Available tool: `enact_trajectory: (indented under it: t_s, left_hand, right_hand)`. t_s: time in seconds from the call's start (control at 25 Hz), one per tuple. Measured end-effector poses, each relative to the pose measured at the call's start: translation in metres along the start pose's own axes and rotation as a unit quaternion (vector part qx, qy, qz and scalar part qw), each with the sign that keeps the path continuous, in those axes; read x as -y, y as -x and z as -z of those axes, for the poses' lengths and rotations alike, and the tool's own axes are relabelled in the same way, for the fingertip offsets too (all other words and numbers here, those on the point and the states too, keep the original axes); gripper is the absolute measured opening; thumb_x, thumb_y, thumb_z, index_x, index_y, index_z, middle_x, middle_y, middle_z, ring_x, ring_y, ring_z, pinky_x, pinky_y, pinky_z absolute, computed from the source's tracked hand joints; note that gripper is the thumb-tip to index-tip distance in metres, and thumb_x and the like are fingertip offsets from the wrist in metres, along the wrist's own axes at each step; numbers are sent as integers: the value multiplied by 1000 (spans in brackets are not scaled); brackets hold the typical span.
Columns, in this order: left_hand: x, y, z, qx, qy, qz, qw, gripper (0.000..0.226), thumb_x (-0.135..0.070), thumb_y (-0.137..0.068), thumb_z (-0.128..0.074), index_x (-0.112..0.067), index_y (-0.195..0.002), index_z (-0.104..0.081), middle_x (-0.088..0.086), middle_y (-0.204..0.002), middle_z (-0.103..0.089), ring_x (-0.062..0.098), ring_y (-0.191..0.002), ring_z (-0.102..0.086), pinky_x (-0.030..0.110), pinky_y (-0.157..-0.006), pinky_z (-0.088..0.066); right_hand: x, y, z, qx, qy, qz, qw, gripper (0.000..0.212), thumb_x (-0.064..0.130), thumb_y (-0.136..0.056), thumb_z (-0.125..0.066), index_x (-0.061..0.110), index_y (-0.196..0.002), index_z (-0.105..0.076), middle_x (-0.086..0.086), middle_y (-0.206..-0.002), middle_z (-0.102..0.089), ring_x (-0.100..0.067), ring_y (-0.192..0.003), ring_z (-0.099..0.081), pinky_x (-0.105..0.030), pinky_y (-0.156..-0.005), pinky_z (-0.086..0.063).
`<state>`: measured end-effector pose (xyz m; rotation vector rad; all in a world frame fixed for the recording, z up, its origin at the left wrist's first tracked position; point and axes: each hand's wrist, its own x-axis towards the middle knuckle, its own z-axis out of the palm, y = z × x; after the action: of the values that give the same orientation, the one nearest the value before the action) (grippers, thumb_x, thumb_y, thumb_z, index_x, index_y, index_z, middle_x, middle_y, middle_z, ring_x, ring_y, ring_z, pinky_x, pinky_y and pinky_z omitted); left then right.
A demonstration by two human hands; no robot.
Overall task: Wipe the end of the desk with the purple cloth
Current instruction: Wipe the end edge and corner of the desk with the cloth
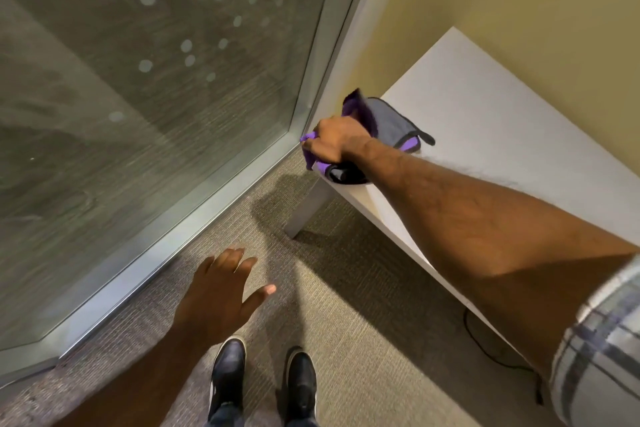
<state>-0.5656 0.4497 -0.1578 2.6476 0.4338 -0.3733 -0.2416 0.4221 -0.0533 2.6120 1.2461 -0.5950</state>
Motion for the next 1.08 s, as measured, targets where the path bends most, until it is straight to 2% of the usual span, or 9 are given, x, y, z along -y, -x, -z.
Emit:
enact_trajectory:
  t_s: [0.08,0.2,0.36,0.48,0.64,0.8,0.92,1.0,1.08]
  left_hand:
    - [-2,4,2,3,-5,-3,1000,83,-73,-87,-24,-13,-135,-55,15,-144,-52,28,-138,-45,47,-113,-35]
    - [-2,9,6,4,-8,-5,1000,87,-76,-84,-20,-15,-132,-58,13,-144,-53,27,-138,-45,48,-113,-35]
    - [1,7,11,9,-22,10,1000,96,-81,-79,-7,-21,-138,-52,8,-151,-47,23,-144,-37,45,-118,-29]
    - [-4,-2,20,-22,-23,13,999,93,-79,-82,-12,-16,-129,-61,13,-139,-59,29,-132,-52,49,-108,-40]
    - [-17,-10,23,-70,-7,-35,997,80,-73,-88,-28,-9,-114,-69,16,-115,-71,33,-106,-67,49,-90,-51]
    - [-44,-13,24,-90,0,-74,993,69,-64,-88,-43,-6,-111,-71,19,-117,-70,33,-110,-66,51,-93,-50]
    - [-67,-17,30,-104,-1,-108,989,63,-60,-89,-48,-6,-109,-71,16,-109,-72,32,-104,-68,48,-92,-51]
    - [-80,-23,39,-79,0,-103,991,63,-61,-90,-41,-10,-115,-68,11,-110,-72,29,-102,-68,43,-92,-51]
    - [-91,-22,42,-50,26,-79,995,57,-58,-91,-40,-15,-120,-64,6,-114,-69,24,-103,-65,39,-90,-50]
  right_hand:
    - [12,13,-6,10,-25,33,999,44,43,-94,-43,12,-75,-69,-6,-70,-63,-21,-69,-62,-32,-74,-49]
    - [24,34,-17,-33,-43,87,995,44,46,-96,-44,14,-76,-67,-3,-65,-61,-16,-61,-54,-32,-70,-46]
    - [18,71,-47,-95,-13,232,968,39,42,-96,-50,9,-99,-70,-11,-99,-70,-27,-99,-55,-42,-96,-42]
    - [-9,115,-75,-139,-7,300,944,34,34,-96,-57,2,-101,-69,-16,-102,-67,-34,-108,-55,-46,-102,-40]
    - [-59,180,-113,-162,42,244,955,37,38,-97,-50,8,-108,-69,-10,-106,-64,-30,-119,-52,-61,-120,-9]
    - [-79,227,-140,-185,-15,176,967,38,43,-94,-53,13,-113,-67,-6,-109,-65,-26,-118,-53,-66,-113,-27]
    - [-81,255,-156,-210,-99,92,968,40,51,-97,-47,20,-112,-66,0,-111,-66,-19,-116,-52,-61,-118,-18]
    - [-82,268,-156,-232,-161,29,959,40,54,-97,-44,23,-110,-67,3,-108,-66,-16,-112,-53,-58,-117,-21]
    - [-80,284,-154,-273,-229,-21,934,31,49,-97,-48,25,-105,-67,6,-103,-66,-15,-106,-56,-54,-107,-34]
